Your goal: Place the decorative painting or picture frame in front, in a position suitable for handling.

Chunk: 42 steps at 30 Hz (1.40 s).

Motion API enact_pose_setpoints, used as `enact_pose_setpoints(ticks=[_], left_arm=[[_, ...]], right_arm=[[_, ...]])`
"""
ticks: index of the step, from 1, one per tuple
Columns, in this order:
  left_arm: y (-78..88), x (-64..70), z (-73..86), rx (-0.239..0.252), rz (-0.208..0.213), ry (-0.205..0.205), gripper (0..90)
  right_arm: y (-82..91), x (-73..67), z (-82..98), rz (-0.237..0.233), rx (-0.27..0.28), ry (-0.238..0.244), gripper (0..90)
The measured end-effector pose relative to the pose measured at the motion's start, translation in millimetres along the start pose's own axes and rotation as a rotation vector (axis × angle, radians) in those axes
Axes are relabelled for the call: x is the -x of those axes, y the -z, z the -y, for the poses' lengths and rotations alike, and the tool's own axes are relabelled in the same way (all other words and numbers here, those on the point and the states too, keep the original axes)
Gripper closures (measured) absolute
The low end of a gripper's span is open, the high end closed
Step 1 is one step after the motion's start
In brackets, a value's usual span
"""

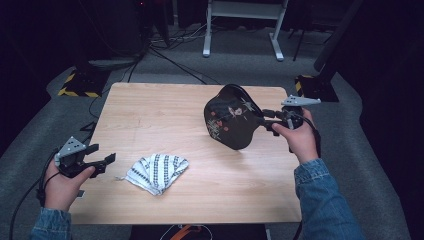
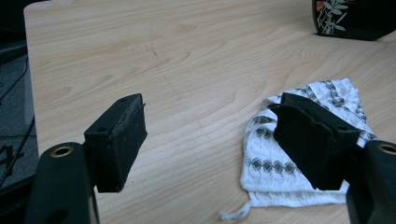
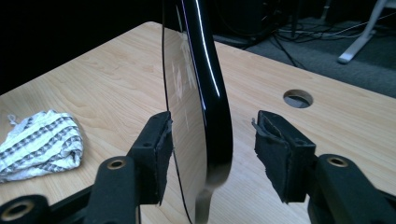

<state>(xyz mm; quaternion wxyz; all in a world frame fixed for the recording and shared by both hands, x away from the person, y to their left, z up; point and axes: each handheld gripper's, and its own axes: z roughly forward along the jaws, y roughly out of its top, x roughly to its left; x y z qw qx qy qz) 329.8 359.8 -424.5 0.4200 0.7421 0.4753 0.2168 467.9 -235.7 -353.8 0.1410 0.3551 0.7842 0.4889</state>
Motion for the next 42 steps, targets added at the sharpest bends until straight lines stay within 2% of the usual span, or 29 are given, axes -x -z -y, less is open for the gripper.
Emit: enact_pose_setpoints(ticks=[7, 8, 10, 13, 19, 23, 28, 34, 42], left_arm=[[0.6, -0.1, 2.5, -0.006, -0.003, 0.004, 24.7], [1.6, -0.4, 3.7, -0.007, -0.006, 0.004, 24.7], [2.5, -0.4, 4.6, -0.009, -0.008, 0.005, 24.7], [6.2, -1.1, 8.1, -0.010, -0.018, 0.008, 24.7], [11.8, -2.9, 12.8, -0.012, -0.031, 0.017, 24.7], [14.8, -4.4, 16.4, -0.015, -0.036, 0.026, 24.7], [16.3, -5.6, 18.2, -0.015, -0.043, 0.029, 24.7], [13.7, -5.4, 19.1, -0.022, -0.041, 0.030, 24.7], [9.8, -5.4, 19.2, -0.028, -0.034, 0.027, 24.7]], right_arm=[[-16.8, 5.7, -7.0, -0.047, -0.013, -0.009, 52.2], [-22.5, 6.8, -8.2, -0.062, -0.027, -0.013, 53.4], [-24.3, 7.3, -8.7, -0.065, -0.029, -0.007, 53.8], [-33.4, 9.1, -10.9, -0.102, -0.030, -0.015, 56.1], [-44.6, 8.8, -15.2, -0.147, -0.054, 0.008, 61.2], [-50.4, 8.8, -18.3, -0.155, -0.077, 0.029, 66.3], [-53.9, 9.3, -19.4, -0.173, -0.099, 0.050, 79.6], [-54.8, 6.6, -19.6, -0.170, -0.089, 0.051, 81.1], [-53.7, -0.8, -20.0, -0.126, -0.057, 0.014, 81.5]])
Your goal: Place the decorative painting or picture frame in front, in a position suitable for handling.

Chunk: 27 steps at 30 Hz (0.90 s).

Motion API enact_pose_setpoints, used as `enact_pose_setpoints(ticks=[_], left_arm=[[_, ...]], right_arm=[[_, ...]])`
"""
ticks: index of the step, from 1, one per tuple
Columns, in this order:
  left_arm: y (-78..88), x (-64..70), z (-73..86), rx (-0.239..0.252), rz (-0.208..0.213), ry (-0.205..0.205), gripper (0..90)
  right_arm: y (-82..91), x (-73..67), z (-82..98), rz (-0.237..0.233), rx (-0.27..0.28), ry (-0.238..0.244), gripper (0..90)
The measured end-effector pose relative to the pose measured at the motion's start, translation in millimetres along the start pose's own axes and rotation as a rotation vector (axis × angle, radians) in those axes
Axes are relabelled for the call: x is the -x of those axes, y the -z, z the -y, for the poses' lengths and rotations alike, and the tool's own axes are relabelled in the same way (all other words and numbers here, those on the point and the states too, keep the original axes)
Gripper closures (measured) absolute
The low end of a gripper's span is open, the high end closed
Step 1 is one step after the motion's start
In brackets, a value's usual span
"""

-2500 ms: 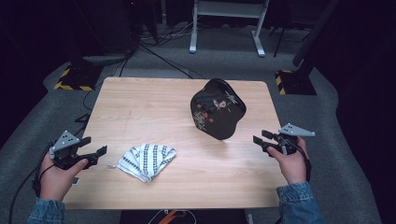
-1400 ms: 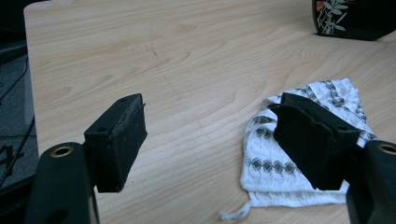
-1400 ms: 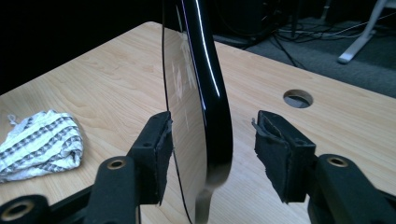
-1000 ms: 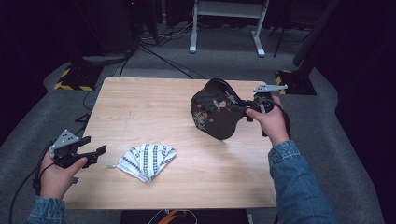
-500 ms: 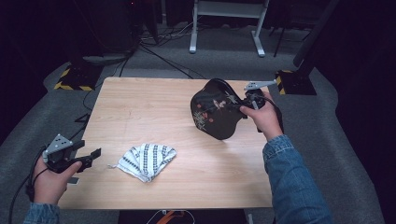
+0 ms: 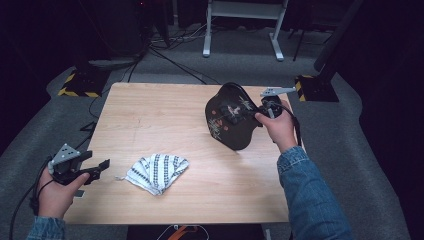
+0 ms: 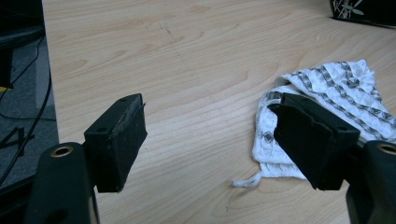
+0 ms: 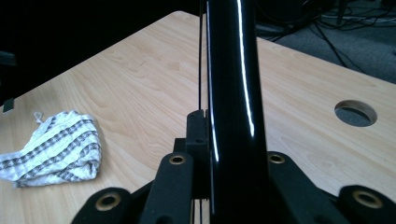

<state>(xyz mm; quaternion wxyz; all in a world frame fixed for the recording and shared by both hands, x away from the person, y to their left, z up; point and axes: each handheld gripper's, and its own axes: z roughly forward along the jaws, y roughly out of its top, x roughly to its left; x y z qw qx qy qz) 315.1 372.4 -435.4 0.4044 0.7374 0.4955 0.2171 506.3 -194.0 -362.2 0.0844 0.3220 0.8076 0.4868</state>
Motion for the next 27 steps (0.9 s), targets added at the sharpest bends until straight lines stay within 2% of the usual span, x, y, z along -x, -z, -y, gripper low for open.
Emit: enact_pose_setpoints(ticks=[3, 5, 11, 12, 13, 15, 16, 22, 27], left_arm=[[-0.6, -0.1, -0.3, -0.002, 0.000, 0.001, 24.7], [-1.4, 0.0, -0.8, 0.001, 0.001, 0.000, 24.7], [-4.1, 3.5, -3.1, -0.005, 0.011, -0.012, 24.7], [-4.1, 3.5, -3.1, -0.005, 0.011, -0.012, 24.7], [-4.3, 4.9, -4.1, -0.005, 0.014, -0.014, 24.7], [-4.7, 5.9, -4.9, -0.004, 0.014, -0.018, 24.6], [-4.7, 5.9, -4.9, -0.004, 0.014, -0.018, 24.7], [-7.9, 9.1, -6.6, -0.010, 0.024, -0.029, 24.7], [-9.7, 12.0, -7.8, -0.010, 0.030, -0.040, 24.7]], right_arm=[[0.4, -3.6, -0.8, 0.008, 0.005, 0.010, 81.5], [2.2, -7.1, -2.0, -0.007, 0.017, 0.009, 81.6], [11.9, -33.9, -7.5, -0.089, 0.054, 0.030, 81.5], [11.9, -33.9, -7.5, -0.089, 0.054, 0.030, 81.5], [13.8, -45.7, -7.0, -0.118, 0.066, 0.034, 81.5], [14.9, -54.1, -5.5, -0.137, 0.070, 0.033, 81.5], [14.9, -54.1, -5.5, -0.137, 0.070, 0.033, 81.5], [12.4, -81.0, 11.1, -0.206, 0.072, 0.034, 81.5], [11.3, -87.9, 24.6, -0.215, 0.082, 0.034, 81.5]])
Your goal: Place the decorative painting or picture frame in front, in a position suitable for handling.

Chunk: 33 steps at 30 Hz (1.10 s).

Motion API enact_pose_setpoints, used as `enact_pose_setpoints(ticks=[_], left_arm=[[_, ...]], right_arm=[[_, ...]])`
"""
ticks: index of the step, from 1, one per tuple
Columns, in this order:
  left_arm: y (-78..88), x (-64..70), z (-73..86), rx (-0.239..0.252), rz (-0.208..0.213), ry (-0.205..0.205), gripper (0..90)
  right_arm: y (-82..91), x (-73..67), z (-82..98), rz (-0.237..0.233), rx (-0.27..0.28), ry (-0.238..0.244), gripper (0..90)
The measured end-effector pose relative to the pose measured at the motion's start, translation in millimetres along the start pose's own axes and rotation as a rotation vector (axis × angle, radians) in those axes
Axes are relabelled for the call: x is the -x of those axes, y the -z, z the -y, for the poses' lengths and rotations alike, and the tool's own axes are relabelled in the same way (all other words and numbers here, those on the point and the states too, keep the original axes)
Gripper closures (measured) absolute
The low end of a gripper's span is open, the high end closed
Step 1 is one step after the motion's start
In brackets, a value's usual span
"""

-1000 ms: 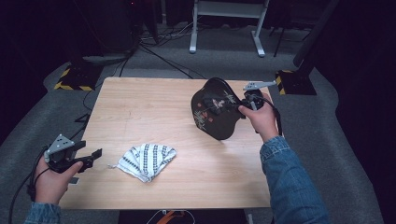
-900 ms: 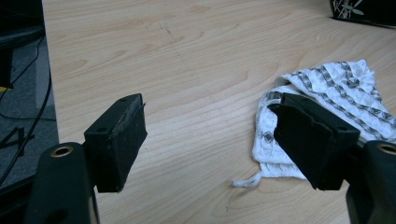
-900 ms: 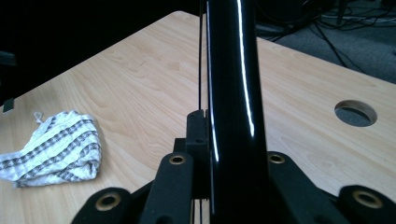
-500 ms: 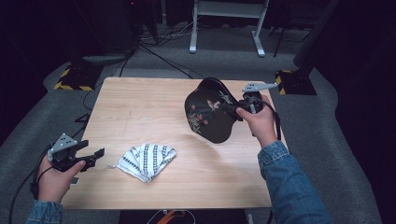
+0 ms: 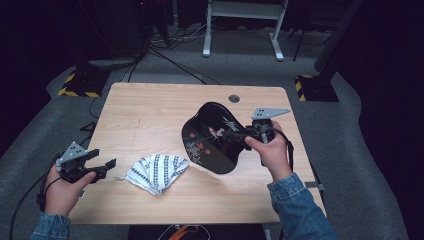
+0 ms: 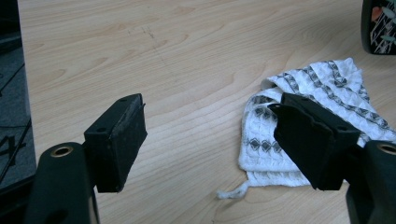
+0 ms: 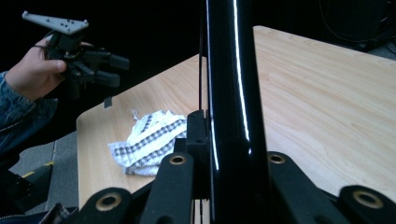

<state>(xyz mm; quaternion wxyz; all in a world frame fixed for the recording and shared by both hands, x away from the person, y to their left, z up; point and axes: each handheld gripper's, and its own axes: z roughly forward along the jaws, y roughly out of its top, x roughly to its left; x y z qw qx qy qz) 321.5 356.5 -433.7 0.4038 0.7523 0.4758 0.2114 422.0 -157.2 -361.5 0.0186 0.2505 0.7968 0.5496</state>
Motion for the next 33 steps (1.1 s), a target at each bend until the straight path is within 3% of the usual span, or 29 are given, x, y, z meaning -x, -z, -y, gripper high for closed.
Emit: enact_pose_setpoints(ticks=[9, 17, 20, 22, 27, 33], left_arm=[[-8.0, 9.7, -2.4, -0.023, 0.019, -0.025, 24.7], [-16.3, 23.8, -6.5, -0.045, 0.050, -0.067, 24.5], [-18.9, 27.7, -7.5, -0.049, 0.054, -0.078, 24.4], [-23.4, 39.2, -12.5, -0.055, 0.074, -0.109, 24.3], [-39.3, 65.8, -23.0, -0.070, 0.132, -0.190, 24.1], [-61.4, 88.9, -27.7, -0.098, 0.184, -0.231, 24.7]], right_arm=[[5.3, -5.7, 18.3, -0.028, 0.012, 0.007, 81.5], [1.3, -4.0, 20.7, -0.017, 0.009, 0.013, 81.4], [-0.2, -6.1, 21.5, 0.004, 0.006, 0.047, 81.3], [-1.1, -8.4, 21.6, 0.011, -0.002, 0.066, 81.3], [-0.3, -8.8, 22.7, 0.014, 0.001, 0.062, 81.2], [0.2, -8.7, 23.3, 0.016, 0.003, 0.062, 81.2]])
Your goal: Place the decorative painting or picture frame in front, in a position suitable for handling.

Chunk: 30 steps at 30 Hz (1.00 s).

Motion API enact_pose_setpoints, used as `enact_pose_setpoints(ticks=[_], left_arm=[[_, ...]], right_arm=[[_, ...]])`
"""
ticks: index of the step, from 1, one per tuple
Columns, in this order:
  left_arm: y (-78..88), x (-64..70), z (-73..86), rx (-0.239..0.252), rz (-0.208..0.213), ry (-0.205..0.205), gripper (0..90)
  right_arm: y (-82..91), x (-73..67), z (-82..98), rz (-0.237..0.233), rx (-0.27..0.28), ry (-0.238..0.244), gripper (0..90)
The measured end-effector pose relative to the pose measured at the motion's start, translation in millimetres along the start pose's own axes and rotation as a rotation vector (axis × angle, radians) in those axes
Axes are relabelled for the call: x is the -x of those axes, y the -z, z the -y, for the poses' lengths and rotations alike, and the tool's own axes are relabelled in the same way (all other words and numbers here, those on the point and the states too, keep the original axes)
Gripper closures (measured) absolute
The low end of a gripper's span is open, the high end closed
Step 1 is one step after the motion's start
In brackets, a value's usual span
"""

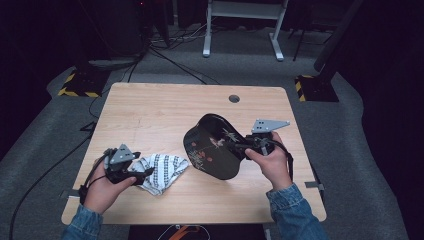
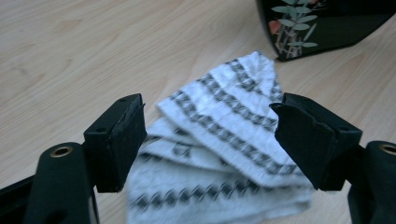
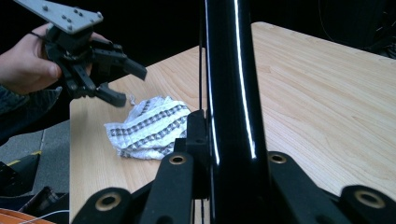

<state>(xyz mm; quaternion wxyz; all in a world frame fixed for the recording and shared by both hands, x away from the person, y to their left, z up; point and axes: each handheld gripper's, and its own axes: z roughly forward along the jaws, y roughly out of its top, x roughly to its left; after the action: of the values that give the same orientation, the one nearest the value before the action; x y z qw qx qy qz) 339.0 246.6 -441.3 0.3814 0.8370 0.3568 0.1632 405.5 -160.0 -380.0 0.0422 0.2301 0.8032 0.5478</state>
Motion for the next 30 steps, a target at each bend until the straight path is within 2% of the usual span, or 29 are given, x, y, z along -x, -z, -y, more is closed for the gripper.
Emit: enact_pose_setpoints(ticks=[10, 15, 22, 25, 30], left_arm=[[-51.4, 21.4, -14.5, -0.044, 0.102, -0.060, 31.1], [-74.3, 24.9, -13.7, -0.083, 0.122, -0.083, 33.1], [-93.9, 28.5, -16.3, -0.124, 0.082, -0.125, 33.7], [-96.3, 28.8, -15.9, -0.148, 0.064, -0.138, 38.0], [-95.3, 22.7, -12.4, -0.125, 0.089, -0.087, 44.1]], right_arm=[[-0.2, -0.4, 0.5, 0.000, 0.005, -0.005, 81.1], [0.0, -0.5, 0.8, 0.003, 0.006, -0.009, 81.1], [-0.4, -0.7, 0.6, 0.001, 0.008, -0.009, 81.1], [-0.5, -0.8, 0.6, 0.001, 0.008, -0.007, 81.0], [-0.3, -0.9, 0.9, 0.001, 0.008, -0.008, 81.0]])
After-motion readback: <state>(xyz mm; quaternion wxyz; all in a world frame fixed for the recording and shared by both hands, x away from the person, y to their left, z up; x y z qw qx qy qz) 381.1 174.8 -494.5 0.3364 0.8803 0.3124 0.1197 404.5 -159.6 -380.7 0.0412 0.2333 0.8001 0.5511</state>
